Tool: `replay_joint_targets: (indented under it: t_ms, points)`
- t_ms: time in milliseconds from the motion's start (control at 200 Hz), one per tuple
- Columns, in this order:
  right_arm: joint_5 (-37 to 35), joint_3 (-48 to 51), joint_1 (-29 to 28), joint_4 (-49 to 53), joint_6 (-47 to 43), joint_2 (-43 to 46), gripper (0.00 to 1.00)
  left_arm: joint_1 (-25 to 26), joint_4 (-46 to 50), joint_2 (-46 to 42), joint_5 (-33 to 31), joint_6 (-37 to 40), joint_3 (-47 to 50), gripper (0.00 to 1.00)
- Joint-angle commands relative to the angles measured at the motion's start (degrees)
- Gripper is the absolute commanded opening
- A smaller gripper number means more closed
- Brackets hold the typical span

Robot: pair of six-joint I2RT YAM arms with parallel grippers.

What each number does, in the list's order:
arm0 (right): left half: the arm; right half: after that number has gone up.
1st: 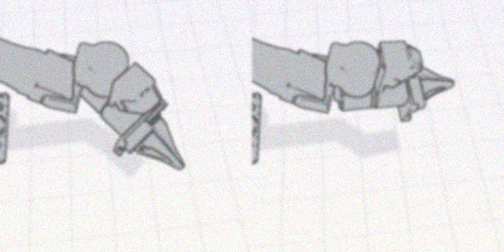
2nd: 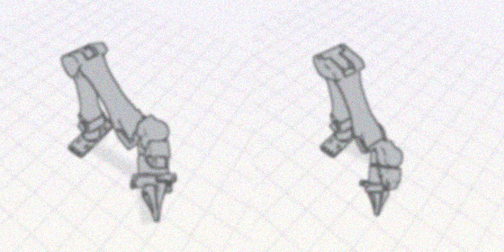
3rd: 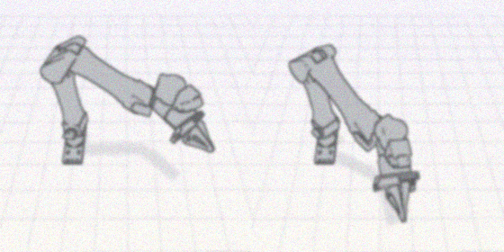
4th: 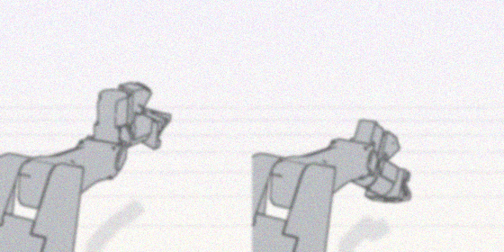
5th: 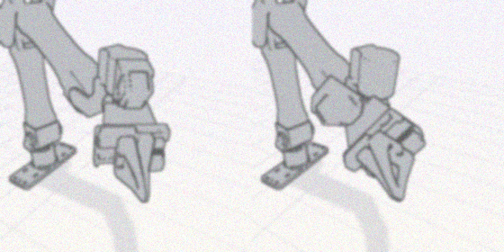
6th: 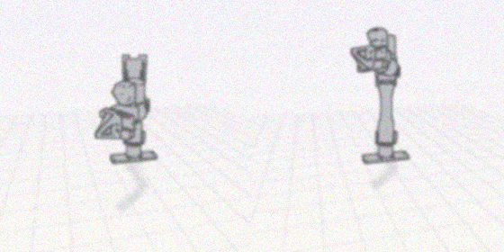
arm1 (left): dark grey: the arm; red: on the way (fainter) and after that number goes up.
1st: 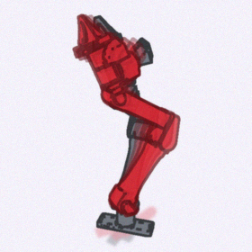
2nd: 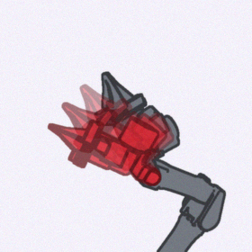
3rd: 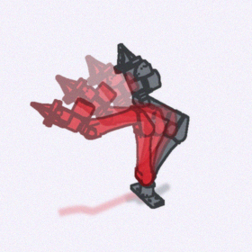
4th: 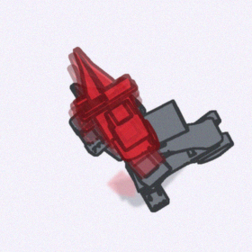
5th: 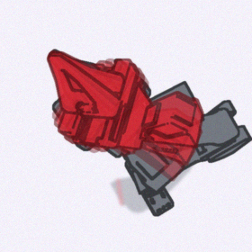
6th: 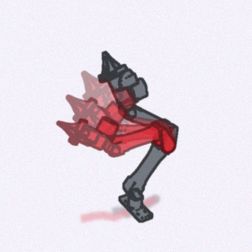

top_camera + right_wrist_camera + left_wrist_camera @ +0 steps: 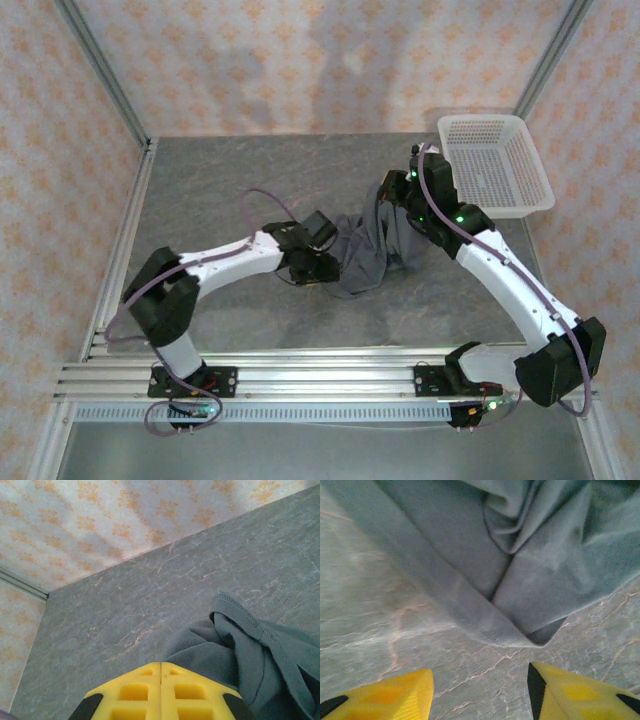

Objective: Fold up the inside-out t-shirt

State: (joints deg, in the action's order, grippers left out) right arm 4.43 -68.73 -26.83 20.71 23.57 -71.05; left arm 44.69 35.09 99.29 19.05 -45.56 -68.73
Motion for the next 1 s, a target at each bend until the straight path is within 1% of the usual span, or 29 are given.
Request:
replay_joint_targets:
  t_ms: [0,125,195,210,325,365,465,575,676,746,791,831,916,996]
  points:
    - [-1.0,-0.9,-0.1,0.8,-0.4,-0.1,0.0,1.6,0.5,2.5,-0.4,-0.5,-3.1,0.57]
    - [-0.8,-0.6,-0.1,0.4,0.0,-0.3,0.0,1.5,0.3,7.5,1.0,0.3,-5.2,0.65]
    - [-0.4,-0.8,-0.1,0.4,0.1,-0.5,0.0,1.6,0.7,9.8,2.1,1.1,-7.0,0.77]
    - [-0.4,-0.9,0.0,0.5,0.0,-0.5,0.0,1.6,0.6,11.4,2.1,1.3,-7.2,0.78]
    - [-0.6,-1.2,-0.1,1.2,-0.8,-0.4,0.0,1.5,0.4,13.7,2.8,2.2,-8.4,0.79]
    - [-0.8,-1.3,-0.1,1.5,-0.9,-0.3,0.0,1.5,0.6,14.0,3.0,2.2,-8.7,0.75]
    - [-1.0,-1.2,-0.1,1.5,-0.9,-0.1,0.0,1.5,1.7,13.7,2.1,2.2,-8.4,0.63]
    - [-0.9,-1.1,-0.1,1.1,-0.5,-0.3,0.0,1.5,3.0,12.6,0.5,2.2,-7.4,0.4]
    - [-0.8,-1.3,-0.1,0.9,-0.1,-0.7,0.0,0.9,3.1,12.0,0.3,2.1,-6.2,0.2]
    - [-0.6,-1.5,-0.1,0.9,0.0,-0.7,0.0,0.0,2.4,11.5,0.8,2.0,-4.9,0.1]
    - [-0.7,-1.6,-0.1,1.0,0.0,-0.6,0.0,-0.5,2.0,10.8,0.9,2.1,-4.1,0.0]
    - [-1.0,-1.7,-0.1,1.1,0.0,-0.5,0.0,-1.1,1.8,10.5,0.7,2.3,-3.3,0.0]
    - [-1.7,-1.8,0.0,1.3,0.0,0.1,0.0,-2.7,1.6,5.1,-0.7,3.0,-1.5,0.0]
    - [-2.9,-2.3,0.0,1.8,0.5,1.4,0.0,-5.7,1.7,-2.4,-0.9,4.6,0.0,0.0]
